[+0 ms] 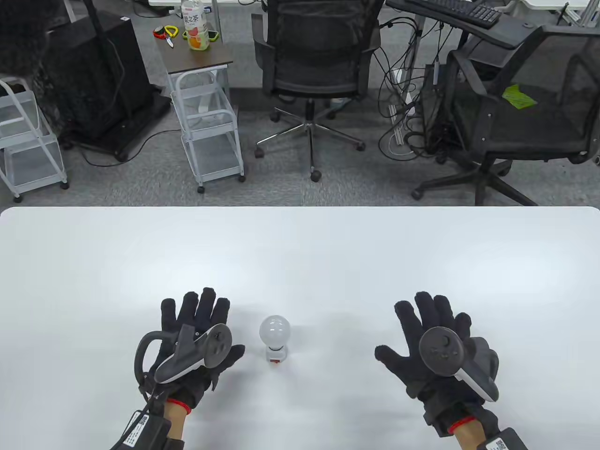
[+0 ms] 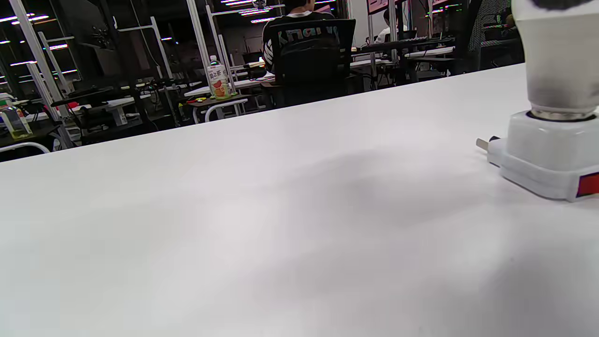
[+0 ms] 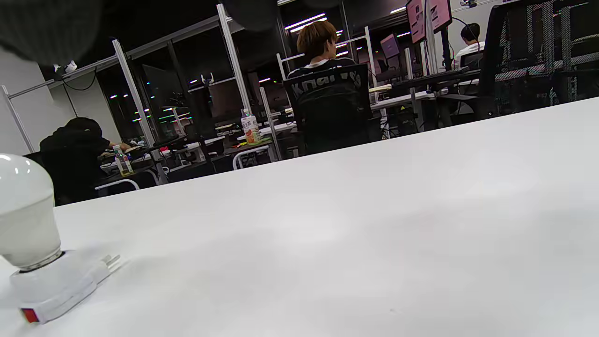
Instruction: Unscrew light bulb from socket
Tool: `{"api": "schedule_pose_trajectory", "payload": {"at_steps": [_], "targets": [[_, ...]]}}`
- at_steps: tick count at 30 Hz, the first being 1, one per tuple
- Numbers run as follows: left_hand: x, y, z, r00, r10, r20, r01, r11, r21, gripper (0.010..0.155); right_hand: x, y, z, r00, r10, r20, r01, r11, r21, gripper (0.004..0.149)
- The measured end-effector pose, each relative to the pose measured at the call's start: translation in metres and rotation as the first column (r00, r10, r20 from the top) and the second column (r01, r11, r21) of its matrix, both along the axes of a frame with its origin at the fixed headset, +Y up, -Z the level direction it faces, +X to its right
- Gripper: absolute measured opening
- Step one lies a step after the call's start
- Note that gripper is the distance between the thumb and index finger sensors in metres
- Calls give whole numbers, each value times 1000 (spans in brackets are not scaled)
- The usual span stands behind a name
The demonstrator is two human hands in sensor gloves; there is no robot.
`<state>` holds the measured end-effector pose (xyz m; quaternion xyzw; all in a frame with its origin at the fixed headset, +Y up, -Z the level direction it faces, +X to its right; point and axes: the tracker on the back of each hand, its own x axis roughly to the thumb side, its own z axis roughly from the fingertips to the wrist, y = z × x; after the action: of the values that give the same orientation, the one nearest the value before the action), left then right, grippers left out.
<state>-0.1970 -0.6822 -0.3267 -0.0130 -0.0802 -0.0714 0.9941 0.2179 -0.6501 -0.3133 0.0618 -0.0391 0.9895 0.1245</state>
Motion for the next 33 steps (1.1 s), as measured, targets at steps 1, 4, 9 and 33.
{"api": "schedule_pose_trajectory", "payload": {"at_steps": [1,4,9,33], "targets": [[0,0,0,1000,-1,0,1,1000,-4,100,0,0,0,1000,-1,-1,1,1000,3,97],[0,-1,0,1000,-3,-3,3,1000,-10,100,0,0,0,1000,-2,-2,2,1000,7,97],[3,-4,-1,1000,30,2,-30,999,-31,100,0,-1,0,1000,-5,-2,5,1000,6,97],[52,-61,-12,910,380,-165,-411,880,-241,105,-3,-1,0,1000,4,0,-4,1000,9,95]]}}
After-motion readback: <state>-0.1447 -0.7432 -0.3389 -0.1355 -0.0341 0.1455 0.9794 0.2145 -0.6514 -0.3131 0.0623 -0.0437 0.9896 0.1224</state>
